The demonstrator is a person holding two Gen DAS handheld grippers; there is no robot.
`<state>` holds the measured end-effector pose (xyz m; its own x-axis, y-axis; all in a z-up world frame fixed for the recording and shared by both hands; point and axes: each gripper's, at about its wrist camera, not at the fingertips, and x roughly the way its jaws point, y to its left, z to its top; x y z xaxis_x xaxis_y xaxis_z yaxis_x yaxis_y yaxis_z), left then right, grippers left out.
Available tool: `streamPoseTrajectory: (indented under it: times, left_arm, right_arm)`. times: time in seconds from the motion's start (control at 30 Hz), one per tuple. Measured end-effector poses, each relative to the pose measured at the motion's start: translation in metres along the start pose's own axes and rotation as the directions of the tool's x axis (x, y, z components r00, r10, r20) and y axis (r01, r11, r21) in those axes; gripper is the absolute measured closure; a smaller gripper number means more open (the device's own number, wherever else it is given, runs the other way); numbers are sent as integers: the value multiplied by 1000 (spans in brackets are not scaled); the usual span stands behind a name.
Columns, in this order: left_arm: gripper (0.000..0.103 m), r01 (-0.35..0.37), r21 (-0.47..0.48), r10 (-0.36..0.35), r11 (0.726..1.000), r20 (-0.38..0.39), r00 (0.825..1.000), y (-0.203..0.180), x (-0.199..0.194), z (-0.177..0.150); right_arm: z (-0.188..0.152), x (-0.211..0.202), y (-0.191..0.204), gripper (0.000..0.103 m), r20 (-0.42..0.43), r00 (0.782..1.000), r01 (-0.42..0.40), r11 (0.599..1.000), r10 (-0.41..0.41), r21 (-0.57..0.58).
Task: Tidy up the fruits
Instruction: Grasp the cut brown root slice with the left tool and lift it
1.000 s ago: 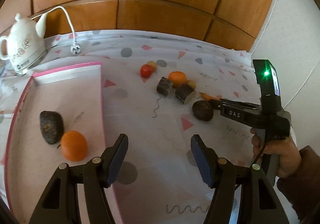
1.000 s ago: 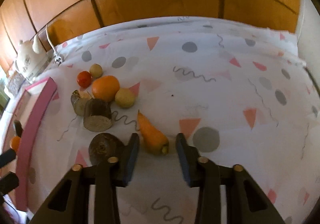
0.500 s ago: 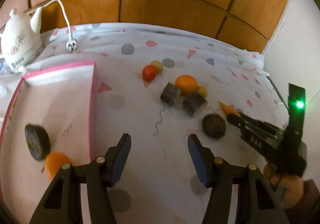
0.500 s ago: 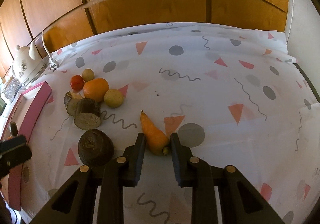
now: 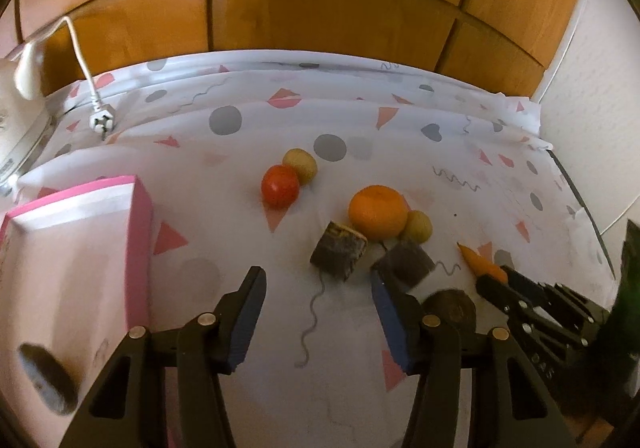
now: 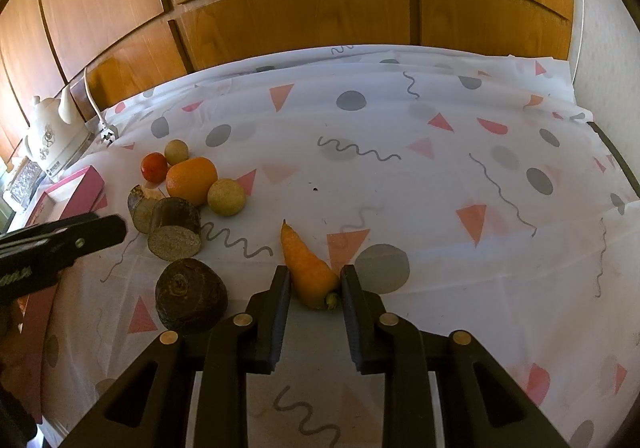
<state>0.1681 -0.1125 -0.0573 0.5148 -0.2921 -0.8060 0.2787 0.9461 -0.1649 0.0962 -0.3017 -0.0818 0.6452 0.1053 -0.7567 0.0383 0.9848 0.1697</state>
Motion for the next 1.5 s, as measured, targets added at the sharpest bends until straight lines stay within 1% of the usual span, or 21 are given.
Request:
streamPoseTrajectory:
  times: [0.07,0.13,0.17,0.23,0.27,0.3,0.4,0.53,0.63,0.77,0.93,1.03,1.07,1.1,1.13,1.2,1.27,1.4,1.5]
  left_arm:
    - [50,12,5,-12,1000,2,1000,0,5,4]
    - [56,16,21,-16,1000,5,1000,-2,9,8]
    - [62,23,26,-23,999,3,1000,-3,12,10]
    - [69,40,37,-40,999,-1,999,-5,18,13]
    - [71,47,42,-47,998,-1,999,-7,20,14]
    - [71,41,47,-41,998,4,999,-8,20,14]
    - [72,62,38,-62,997,0,998,-7,18,11]
    - [72,44,16,-44,999,1,999,-2,4,-4]
    - [72,40,9,-41,999,21,999,-1,-13,-18]
    - [72,8,5,-9,1000,39,999,-2,-27,-36]
    - [72,-22,-14,22,1000,43,999,-3,-34,-58]
    - [73,-54,7,53,999,64,997,-9,-35,-68]
    - [76,-68,11,67,998,61,996,-9,-34,-70]
    - [75,-70,8,69,998,44,997,-10,-30,-74]
    - [75,-71,8,70,997,45,997,-10,-27,-77]
    - [76,-95,36,93,995,63,994,-14,-28,-81]
    - [76,-78,17,76,997,63,995,-12,-29,-81]
    - [76,-78,16,77,997,59,995,-11,-33,-82]
    - [76,-70,-4,71,998,53,996,-7,-37,-83]
  right_arm:
    - [0,0,-1,77,2,1000,-5,1000,4,3]
    - [-1,0,-1,77,2,1000,-7,1000,7,7]
    - [-1,0,-1,77,2,1000,-7,1000,7,7]
    - [-1,0,-1,77,3,1000,-7,1000,7,7]
    - [-1,0,-1,77,3,1000,-7,1000,7,7]
    - [-1,0,-1,77,2,1000,-7,1000,7,7]
    - [-1,0,-1,77,2,1000,-5,1000,5,5]
    - [-1,1,1,77,0,1000,5,1000,-5,-2]
    - [-1,1,0,77,0,1000,4,1000,-4,-1]
    - [-1,1,3,77,0,1000,17,1000,-17,-11]
    - [-1,1,5,77,1,1000,29,999,-29,-19]
    - [-1,1,7,77,2,999,41,999,-41,-28]
    - [-1,1,8,77,2,999,48,998,-48,-34]
    - [-1,1,9,77,2,998,55,998,-55,-39]
    - [-1,1,10,77,1,998,63,997,-63,-45]
    - [-1,1,11,77,1,997,74,996,-74,-54]
    - [-1,2,12,77,2,997,82,995,-82,-61]
    - [-2,1,14,77,3,995,96,993,-96,-72]
    - [-2,2,15,77,3,995,101,992,-101,-75]
